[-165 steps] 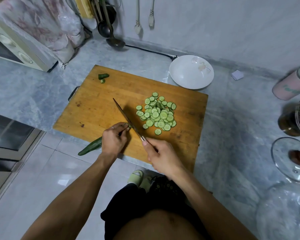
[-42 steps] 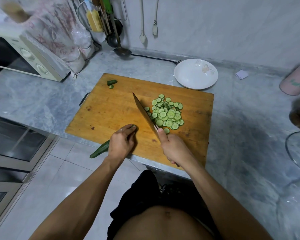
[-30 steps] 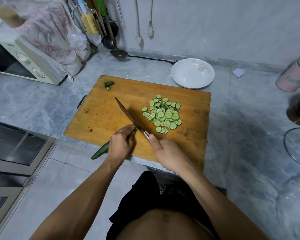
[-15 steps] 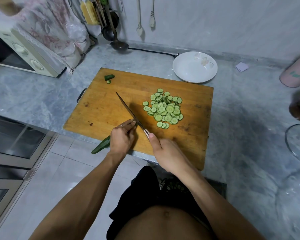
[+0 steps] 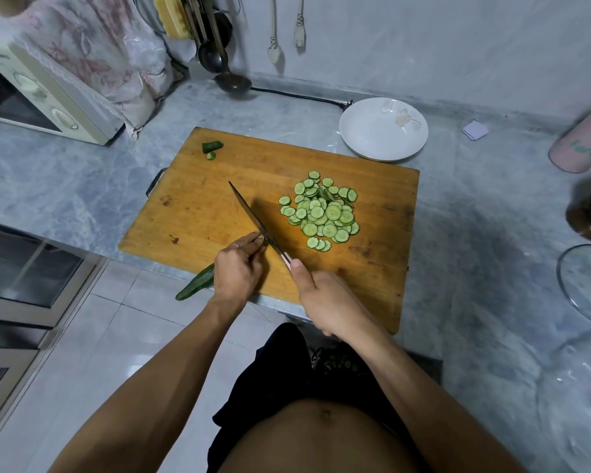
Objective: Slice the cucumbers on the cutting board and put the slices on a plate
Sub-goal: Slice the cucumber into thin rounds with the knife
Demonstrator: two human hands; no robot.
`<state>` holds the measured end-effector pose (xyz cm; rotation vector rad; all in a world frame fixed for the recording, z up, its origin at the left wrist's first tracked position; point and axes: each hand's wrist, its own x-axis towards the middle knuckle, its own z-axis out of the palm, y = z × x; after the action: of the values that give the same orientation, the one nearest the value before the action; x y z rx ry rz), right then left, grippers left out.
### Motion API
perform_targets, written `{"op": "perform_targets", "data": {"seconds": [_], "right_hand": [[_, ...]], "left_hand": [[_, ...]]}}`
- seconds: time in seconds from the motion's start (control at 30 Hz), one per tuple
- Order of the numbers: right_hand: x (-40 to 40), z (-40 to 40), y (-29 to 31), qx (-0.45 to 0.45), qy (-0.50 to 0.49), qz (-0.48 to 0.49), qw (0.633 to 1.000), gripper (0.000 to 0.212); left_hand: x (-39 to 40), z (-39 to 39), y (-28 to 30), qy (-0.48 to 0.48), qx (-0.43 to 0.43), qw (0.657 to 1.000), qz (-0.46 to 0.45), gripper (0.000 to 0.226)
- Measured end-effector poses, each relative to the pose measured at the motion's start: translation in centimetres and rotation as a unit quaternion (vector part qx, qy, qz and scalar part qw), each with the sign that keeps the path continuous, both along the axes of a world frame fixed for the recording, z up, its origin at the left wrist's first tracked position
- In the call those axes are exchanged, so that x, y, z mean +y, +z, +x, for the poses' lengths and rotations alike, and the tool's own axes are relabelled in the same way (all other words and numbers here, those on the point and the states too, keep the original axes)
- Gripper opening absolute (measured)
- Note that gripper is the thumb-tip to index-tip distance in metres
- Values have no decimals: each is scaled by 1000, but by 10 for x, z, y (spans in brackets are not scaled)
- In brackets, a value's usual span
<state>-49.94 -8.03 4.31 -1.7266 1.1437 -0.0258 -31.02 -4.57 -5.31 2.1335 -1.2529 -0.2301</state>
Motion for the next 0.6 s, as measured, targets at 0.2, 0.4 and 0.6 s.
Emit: {"op": "perform_targets", "data": {"seconds": [0.2,0.4,0.6], "right_hand": [[-6,18,-12,3,1,-12,1000,67],[-13,16,-18,4,-23,-9,1000,65],[-23,3,-17,-7,-61,4,998,69]], "left_hand": [[0,-2,-3,-9,-16,1000,-17,27],[0,-1,-3,-9,-19,1000,-7,27],[1,5,12,-40,-83,995,36,25]]}}
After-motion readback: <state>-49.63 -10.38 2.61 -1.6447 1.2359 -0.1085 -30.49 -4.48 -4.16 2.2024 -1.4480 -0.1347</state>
